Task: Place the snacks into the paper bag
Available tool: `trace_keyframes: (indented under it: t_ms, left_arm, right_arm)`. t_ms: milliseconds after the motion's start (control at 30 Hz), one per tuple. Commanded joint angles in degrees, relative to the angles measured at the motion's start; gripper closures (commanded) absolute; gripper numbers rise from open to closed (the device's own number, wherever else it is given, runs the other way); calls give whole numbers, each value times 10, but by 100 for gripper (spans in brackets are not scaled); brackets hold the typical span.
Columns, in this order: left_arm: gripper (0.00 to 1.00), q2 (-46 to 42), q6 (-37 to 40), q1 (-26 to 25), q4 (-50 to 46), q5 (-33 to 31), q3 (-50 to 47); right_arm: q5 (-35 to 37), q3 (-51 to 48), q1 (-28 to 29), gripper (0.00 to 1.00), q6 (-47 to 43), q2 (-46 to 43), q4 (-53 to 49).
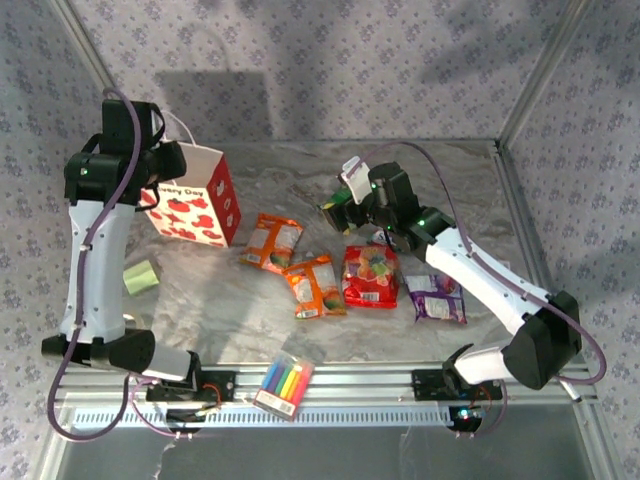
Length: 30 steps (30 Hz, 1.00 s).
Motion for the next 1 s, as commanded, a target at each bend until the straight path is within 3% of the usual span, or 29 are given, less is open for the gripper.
trace_keyframes:
  t_ms: [0,200,500,967]
  left_arm:
    - [54,13,-17,-17,-25,2,32]
    - [53,135,1,-44,-92,7,137]
    - [50,311,47,-46,-185,22,296]
    - [49,383,50,-45,-165,49,322]
  right_arm:
    - [12,-20,-1,0,-9,-18,-7]
    - [16,-31,-4,0,-12,-28,-6]
    - [20,-50,-25,0,-11,-47,-8]
    - [15,-52,-39,0,-10,-42,-10]
